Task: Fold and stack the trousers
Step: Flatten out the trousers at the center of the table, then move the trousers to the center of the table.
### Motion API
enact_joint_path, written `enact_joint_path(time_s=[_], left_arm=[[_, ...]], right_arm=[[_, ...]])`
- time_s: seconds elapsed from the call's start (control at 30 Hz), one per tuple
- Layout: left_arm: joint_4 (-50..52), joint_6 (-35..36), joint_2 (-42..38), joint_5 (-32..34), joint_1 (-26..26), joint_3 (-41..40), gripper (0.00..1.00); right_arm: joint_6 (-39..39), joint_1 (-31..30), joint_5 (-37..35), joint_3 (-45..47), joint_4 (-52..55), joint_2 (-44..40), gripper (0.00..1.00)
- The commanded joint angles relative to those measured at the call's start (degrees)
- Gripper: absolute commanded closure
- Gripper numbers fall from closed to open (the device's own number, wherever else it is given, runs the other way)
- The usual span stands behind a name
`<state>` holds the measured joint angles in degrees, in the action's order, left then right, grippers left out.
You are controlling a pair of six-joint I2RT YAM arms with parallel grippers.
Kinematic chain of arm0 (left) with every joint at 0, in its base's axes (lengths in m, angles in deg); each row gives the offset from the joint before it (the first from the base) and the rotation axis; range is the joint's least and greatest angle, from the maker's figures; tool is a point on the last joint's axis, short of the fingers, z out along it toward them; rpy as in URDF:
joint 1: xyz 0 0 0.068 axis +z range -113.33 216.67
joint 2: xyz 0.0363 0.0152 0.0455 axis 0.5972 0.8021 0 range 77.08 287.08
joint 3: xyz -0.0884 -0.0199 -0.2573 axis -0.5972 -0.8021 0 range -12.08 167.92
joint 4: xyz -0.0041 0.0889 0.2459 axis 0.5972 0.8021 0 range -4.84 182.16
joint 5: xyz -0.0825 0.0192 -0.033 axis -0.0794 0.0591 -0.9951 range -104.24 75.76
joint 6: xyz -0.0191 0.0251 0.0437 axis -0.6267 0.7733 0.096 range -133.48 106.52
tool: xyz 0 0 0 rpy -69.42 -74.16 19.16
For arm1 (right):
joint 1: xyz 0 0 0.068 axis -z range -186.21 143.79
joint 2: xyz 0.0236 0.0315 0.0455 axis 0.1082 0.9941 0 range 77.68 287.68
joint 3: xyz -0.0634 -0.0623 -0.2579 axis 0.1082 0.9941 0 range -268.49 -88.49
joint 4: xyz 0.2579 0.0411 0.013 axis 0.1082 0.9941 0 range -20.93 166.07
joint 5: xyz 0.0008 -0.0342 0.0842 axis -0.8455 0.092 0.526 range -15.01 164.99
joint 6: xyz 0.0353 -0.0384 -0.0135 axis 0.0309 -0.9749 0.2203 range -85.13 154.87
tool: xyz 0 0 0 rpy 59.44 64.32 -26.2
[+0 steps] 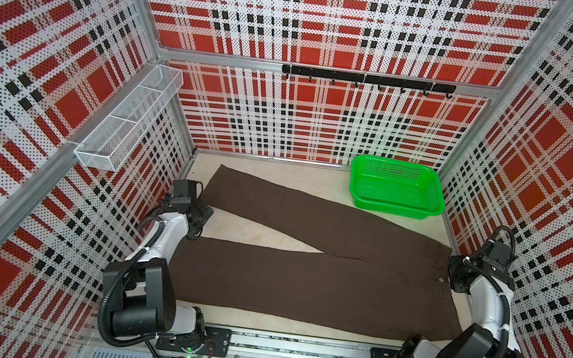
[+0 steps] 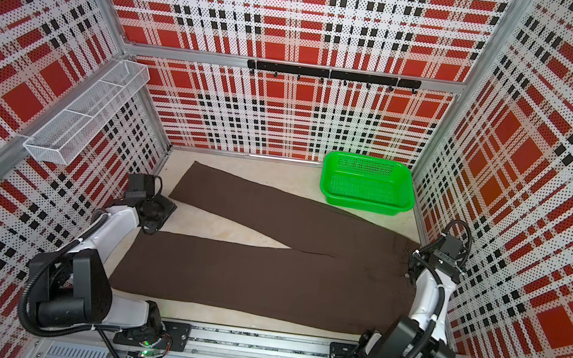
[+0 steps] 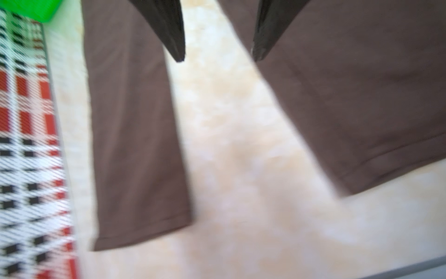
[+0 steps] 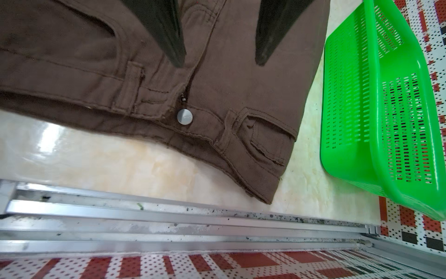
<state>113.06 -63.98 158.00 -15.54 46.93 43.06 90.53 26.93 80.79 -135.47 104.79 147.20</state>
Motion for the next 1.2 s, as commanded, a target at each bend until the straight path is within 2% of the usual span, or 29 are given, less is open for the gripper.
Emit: enact_joint_path(time_s=[0.0, 0.3, 0.5, 0.73, 0.97, 1.17], left_arm=[[-3.1, 2.2, 4.9, -0.1, -3.9, 5.3, 0.46], [-0.4, 5.4, 24.7, 2.6, -10.0, 22.7, 0.49], [1.9, 7.2, 32.6, 6.4, -9.9, 28.4, 0.5], [4.6, 8.3, 42.1, 7.8, -7.8, 34.7, 0.5], [5.6, 7.7, 47.1, 7.9, -5.6, 35.9, 0.5], [5.3, 8.8, 46.1, 7.7, -2.7, 31.1, 0.49]], right_arm=[[0.7, -0.8, 3.4, 0.1, -3.5, 2.7, 0.49], [-1.3, -1.5, 11.0, 3.2, -14.2, 9.3, 0.49], [-5.0, -2.7, 12.7, 0.6, -12.6, 14.6, 0.51], [-6.9, -3.6, 13.8, 0.3, -10.7, 19.0, 0.51], [-7.8, -3.5, 13.0, 2.2, -10.3, 20.5, 0.5], [-9.2, -3.5, 9.3, 2.4, -7.6, 20.2, 0.5]])
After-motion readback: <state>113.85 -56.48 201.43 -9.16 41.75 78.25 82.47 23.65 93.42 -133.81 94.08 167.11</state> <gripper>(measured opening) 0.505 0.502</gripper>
